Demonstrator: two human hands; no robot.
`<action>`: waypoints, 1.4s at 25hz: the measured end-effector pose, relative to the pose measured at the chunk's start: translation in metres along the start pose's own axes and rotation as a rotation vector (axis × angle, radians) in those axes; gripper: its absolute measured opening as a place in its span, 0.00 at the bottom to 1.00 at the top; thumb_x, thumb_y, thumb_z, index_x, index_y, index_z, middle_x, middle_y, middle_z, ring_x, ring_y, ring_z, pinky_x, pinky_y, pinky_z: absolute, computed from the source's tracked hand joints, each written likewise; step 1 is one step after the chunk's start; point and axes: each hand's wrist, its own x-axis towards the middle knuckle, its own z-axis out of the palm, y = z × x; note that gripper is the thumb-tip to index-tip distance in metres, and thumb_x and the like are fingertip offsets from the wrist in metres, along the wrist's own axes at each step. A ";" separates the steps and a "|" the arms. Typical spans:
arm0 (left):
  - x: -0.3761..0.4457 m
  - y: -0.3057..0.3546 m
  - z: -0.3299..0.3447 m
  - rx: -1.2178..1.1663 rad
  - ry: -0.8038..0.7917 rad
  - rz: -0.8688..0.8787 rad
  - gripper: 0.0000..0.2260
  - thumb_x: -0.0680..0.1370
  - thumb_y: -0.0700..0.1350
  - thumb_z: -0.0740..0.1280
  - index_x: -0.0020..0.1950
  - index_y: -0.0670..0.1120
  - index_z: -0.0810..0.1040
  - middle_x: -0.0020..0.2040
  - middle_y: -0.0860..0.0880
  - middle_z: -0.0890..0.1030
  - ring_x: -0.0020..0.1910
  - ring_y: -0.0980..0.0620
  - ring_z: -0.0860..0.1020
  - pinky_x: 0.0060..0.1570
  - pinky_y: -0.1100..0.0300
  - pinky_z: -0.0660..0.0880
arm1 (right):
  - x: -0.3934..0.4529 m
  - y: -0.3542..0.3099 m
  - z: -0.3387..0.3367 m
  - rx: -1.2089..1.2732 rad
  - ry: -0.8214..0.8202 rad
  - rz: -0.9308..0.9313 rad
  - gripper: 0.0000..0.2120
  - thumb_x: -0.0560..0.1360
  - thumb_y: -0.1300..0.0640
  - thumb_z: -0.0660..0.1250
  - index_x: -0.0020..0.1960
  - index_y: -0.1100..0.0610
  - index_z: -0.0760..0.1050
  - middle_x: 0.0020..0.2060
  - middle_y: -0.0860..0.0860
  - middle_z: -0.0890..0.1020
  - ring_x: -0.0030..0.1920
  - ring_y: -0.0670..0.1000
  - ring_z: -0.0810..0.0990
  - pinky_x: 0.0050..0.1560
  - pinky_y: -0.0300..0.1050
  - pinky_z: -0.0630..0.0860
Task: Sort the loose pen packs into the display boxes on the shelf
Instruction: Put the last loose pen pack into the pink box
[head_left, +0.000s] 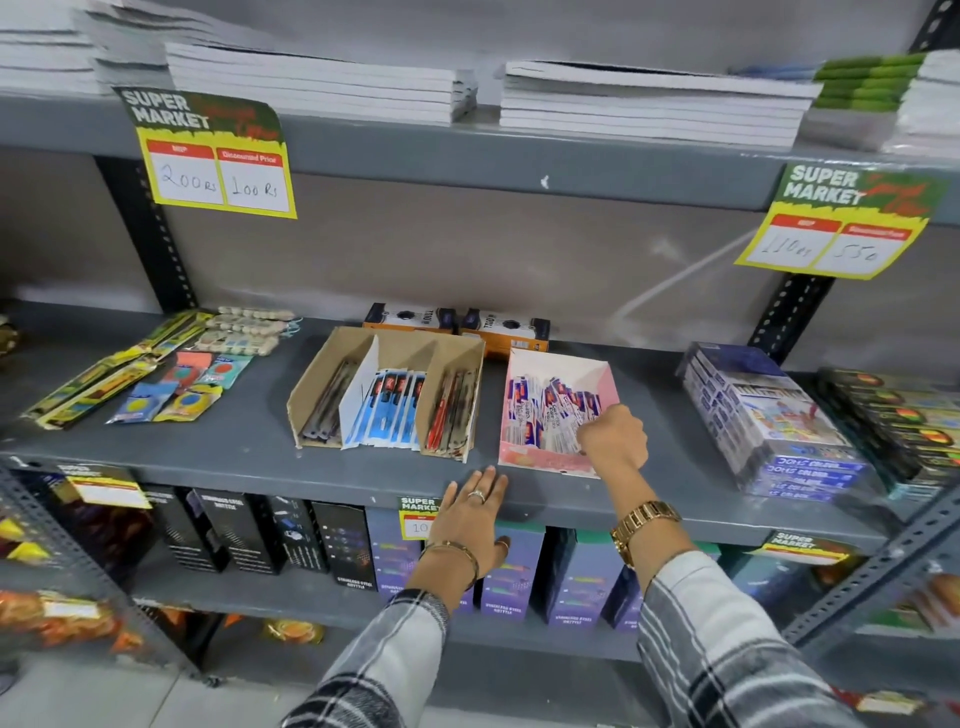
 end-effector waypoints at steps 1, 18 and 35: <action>0.000 0.000 0.000 0.002 0.004 0.001 0.34 0.80 0.51 0.60 0.78 0.46 0.43 0.79 0.48 0.44 0.78 0.49 0.44 0.75 0.52 0.42 | 0.001 -0.001 0.001 -0.017 -0.003 -0.007 0.16 0.74 0.62 0.65 0.61 0.65 0.73 0.59 0.62 0.79 0.59 0.63 0.79 0.56 0.53 0.78; -0.001 -0.002 -0.002 -0.032 0.021 0.021 0.34 0.79 0.48 0.62 0.78 0.47 0.44 0.79 0.49 0.45 0.78 0.50 0.46 0.75 0.54 0.42 | -0.007 -0.026 0.024 -0.197 -0.159 -0.158 0.18 0.73 0.53 0.69 0.60 0.59 0.73 0.56 0.56 0.81 0.57 0.57 0.80 0.56 0.48 0.77; -0.001 -0.001 -0.005 -0.039 0.010 0.013 0.34 0.79 0.47 0.62 0.78 0.48 0.45 0.79 0.50 0.46 0.78 0.50 0.45 0.75 0.54 0.42 | 0.016 -0.020 0.025 0.093 -0.356 -0.109 0.09 0.69 0.60 0.73 0.46 0.61 0.76 0.31 0.50 0.77 0.31 0.48 0.75 0.35 0.38 0.72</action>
